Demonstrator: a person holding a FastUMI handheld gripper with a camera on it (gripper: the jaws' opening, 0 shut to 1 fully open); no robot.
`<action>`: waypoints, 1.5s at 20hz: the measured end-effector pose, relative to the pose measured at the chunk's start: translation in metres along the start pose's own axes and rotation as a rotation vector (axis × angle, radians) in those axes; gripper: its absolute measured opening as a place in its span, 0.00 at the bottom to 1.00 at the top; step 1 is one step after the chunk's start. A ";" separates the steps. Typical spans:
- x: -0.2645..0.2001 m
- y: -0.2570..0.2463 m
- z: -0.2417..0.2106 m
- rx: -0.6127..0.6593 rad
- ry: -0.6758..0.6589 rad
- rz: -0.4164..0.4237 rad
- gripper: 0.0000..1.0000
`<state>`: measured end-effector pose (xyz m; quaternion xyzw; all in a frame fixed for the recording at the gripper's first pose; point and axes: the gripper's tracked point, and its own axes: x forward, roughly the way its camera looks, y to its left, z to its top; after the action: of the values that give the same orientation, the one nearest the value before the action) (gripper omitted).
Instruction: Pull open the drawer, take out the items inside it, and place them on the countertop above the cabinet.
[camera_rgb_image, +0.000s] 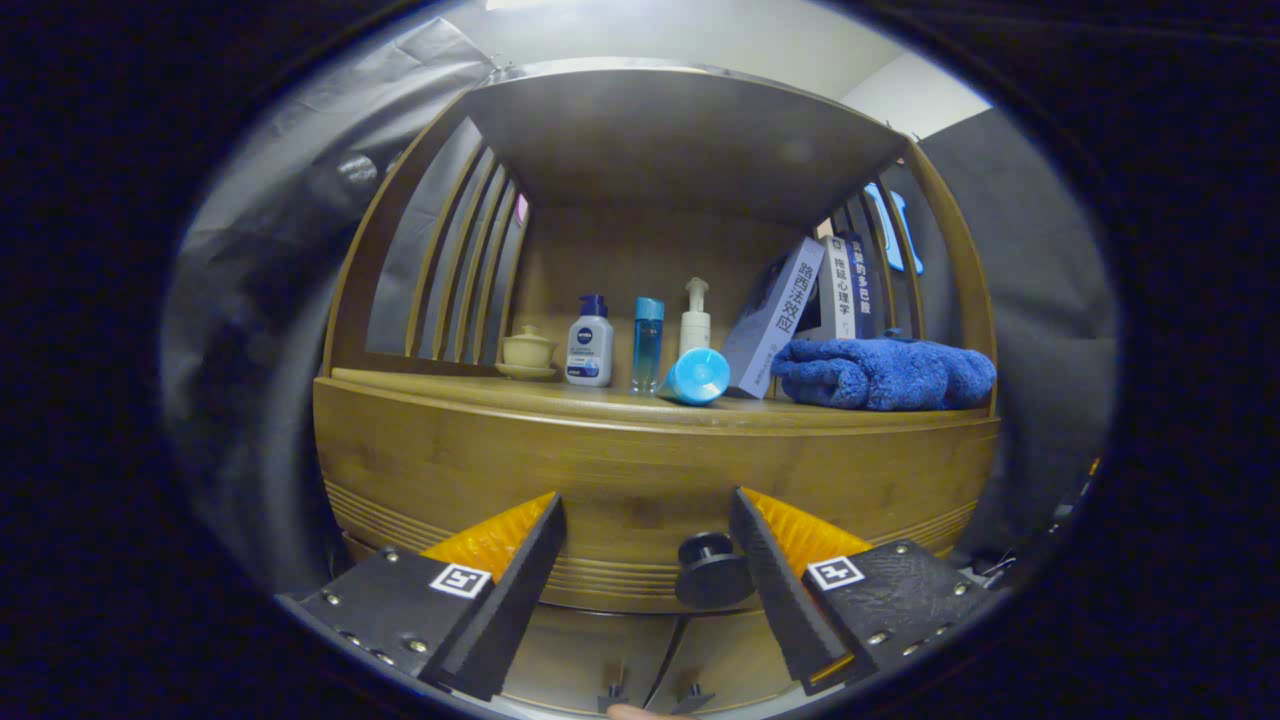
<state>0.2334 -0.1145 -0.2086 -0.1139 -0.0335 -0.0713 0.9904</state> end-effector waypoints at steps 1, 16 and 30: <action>-0.001 0.000 -0.003 -0.060 0.009 0.006 0.99; -0.104 -0.060 0.061 0.125 0.265 0.012 0.99; -0.192 -0.026 0.247 0.145 0.135 0.109 0.98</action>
<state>0.0273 -0.0575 0.0209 -0.0384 0.0344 -0.0223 0.9984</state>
